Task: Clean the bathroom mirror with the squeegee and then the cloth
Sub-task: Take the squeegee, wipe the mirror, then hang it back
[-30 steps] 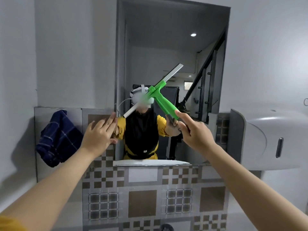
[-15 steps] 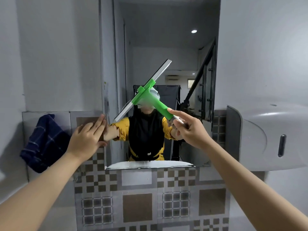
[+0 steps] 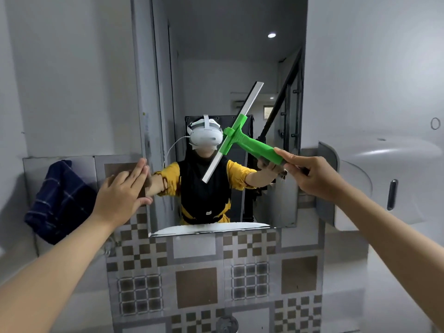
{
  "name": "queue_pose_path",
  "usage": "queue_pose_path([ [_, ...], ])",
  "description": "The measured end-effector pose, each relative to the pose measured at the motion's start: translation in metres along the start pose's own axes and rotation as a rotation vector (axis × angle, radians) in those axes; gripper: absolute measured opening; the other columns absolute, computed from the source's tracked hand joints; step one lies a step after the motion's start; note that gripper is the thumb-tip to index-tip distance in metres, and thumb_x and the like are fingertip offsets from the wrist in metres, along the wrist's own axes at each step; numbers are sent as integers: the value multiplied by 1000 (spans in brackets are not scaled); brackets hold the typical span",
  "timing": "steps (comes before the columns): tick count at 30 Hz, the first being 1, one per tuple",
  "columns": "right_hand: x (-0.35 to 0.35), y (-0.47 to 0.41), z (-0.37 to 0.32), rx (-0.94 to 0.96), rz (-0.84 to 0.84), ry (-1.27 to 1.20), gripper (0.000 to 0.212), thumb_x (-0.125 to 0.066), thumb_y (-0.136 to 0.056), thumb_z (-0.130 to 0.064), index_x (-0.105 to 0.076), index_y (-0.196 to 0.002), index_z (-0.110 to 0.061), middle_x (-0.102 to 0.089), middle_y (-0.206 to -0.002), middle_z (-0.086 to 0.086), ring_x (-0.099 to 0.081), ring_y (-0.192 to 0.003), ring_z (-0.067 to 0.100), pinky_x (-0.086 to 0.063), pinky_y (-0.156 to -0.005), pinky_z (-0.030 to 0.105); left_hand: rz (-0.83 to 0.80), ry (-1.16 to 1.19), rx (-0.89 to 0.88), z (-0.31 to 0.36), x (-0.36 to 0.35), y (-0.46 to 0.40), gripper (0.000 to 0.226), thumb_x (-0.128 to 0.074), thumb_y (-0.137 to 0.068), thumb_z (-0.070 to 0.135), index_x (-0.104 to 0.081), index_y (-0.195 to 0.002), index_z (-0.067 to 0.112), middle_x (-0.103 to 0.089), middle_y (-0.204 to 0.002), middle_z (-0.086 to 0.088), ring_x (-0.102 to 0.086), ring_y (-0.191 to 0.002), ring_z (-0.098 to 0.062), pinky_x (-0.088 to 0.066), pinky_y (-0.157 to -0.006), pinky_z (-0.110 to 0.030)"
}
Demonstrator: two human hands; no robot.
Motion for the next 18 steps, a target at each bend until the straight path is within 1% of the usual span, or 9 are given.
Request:
queue_pose_path([
  [2, 11, 12, 13, -51, 25, 14, 53, -53, -96, -14, -41, -132, -51, -56, -55, -30, -35, -43, 7, -33, -43, 20, 4, 1, -3, 1, 2, 0, 91, -80, -63, 40, -42, -136, 2, -30, -150, -10, -55, -94, -33, -50, -69, -48],
  [5, 26, 36, 23, -124, 69, 13, 58, -53, -95, -10, -39, -122, -60, -54, -52, -29, -32, -42, 9, -26, -42, 13, 2, 4, -13, 1, 2, 0, 90, -83, -60, 37, -45, -132, 0, -33, -149, -11, -56, -93, -35, -51, -66, -51],
  [7, 27, 49, 26, -165, 110, -7, 62, -53, -95, -11, -41, -117, -68, -48, -47, -24, -27, -42, 10, -22, -43, 13, 5, 14, -13, -1, 0, 1, 90, -83, -59, 36, -45, -132, 0, -32, -149, -10, -55, -93, -35, -50, -66, -53],
  [8, 24, 55, 26, -190, 125, -26, 61, -53, -95, -11, -42, -119, -65, -45, -46, -22, -24, -42, 9, -21, -43, 13, 5, 20, -12, -1, -1, 1, 91, -84, -58, 35, -45, -133, 0, -32, -149, -10, -54, -94, -36, -50, -67, -53],
  [9, 19, 59, 27, -223, 136, -57, 56, -52, -95, -10, -44, -125, -57, -42, -45, -22, -23, -42, 8, -22, -43, 12, 4, 26, -14, -2, -2, 1, 91, -84, -58, 35, -44, -133, 0, -32, -149, -10, -54, -94, -36, -49, -67, -54],
  [11, 7, 66, 23, -281, 177, -129, 47, -51, -96, -8, -48, -134, -35, -44, -56, -26, -24, -41, 5, -25, -43, 10, 9, 40, -21, -1, -2, 1, 91, -84, -58, 33, -44, -133, 0, -32, -149, -11, -54, -94, -37, -49, -67, -55],
  [12, 1, 69, 20, -308, 197, -166, 45, -50, -97, -8, -48, -136, -30, -47, -60, -27, -26, -41, 4, -27, -43, 11, 12, 47, -24, -1, -2, 1, 91, -84, -58, 33, -44, -133, 0, -33, -149, -11, -55, -94, -37, -50, -66, -55],
  [15, -18, 78, 7, -359, 236, -238, 46, -47, -99, -10, -41, -136, -36, -50, -49, -25, -27, -42, 3, -28, -40, 18, 14, 62, -29, -1, 0, 1, 93, -85, -57, 31, -43, -134, 0, -34, -148, -10, -55, -92, -38, -50, -64, -56],
  [18, -33, 85, -6, -414, 275, -302, 46, -47, -99, -16, -40, -140, -36, -51, -57, -9, -34, -44, 12, -34, -39, 25, 9, 75, -44, -1, 1, 1, 92, -86, -56, 30, -45, -133, -1, -38, -146, -12, -56, -91, -40, -50, -63, -55],
])
Point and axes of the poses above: each hand's wrist, its own y-axis away from the middle knuckle, its own x-axis out of the back of the hand, z = x × y, the point moved 4 cm from there along -y, towards the middle knuckle
